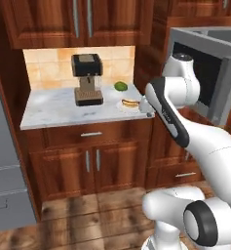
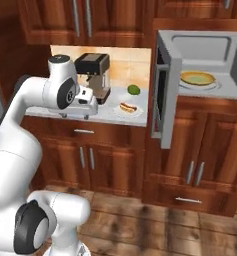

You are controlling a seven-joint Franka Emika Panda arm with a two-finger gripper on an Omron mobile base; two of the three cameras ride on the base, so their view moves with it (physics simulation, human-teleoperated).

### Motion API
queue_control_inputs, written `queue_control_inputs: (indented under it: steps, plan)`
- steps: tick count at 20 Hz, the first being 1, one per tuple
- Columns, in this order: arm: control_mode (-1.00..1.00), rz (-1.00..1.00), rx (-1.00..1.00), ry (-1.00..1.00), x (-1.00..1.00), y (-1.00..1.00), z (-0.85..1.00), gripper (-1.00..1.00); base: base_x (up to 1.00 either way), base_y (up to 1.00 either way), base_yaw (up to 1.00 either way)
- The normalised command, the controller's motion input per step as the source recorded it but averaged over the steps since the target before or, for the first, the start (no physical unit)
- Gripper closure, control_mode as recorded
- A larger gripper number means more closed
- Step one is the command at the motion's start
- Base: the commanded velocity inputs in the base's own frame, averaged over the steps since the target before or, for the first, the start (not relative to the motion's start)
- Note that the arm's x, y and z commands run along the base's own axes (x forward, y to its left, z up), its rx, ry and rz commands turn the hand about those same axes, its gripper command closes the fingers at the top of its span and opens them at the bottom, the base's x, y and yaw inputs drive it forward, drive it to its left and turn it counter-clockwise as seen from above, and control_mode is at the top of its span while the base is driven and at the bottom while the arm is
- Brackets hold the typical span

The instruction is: Pick the hot dog from the counter and place it in the microwave.

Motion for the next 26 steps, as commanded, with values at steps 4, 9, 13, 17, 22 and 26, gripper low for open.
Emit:
queue_control_inputs:
  steps: [4,9,13,17,22,26]
  plan:
    - [1.00,0.00,0.00,0.00,0.00,0.00,0.00,-1.00,1.00,0.89,0.00]
    - [1.00,0.00,0.00,0.00,0.00,0.00,0.00,-1.00,1.00,-0.03,-0.04]
    - [1.00,0.00,0.00,0.00,0.00,0.00,0.00,-1.00,0.96,-0.44,0.00]
    - [1.00,0.00,0.00,0.00,0.00,0.00,0.00,-1.00,0.70,-0.45,0.00]
    - [1.00,0.00,0.00,0.00,0.00,0.00,0.00,-1.00,0.28,-0.55,0.00]
    - [1.00,0.00,0.00,0.00,0.00,0.00,0.00,-1.00,0.05,-0.21,0.00]
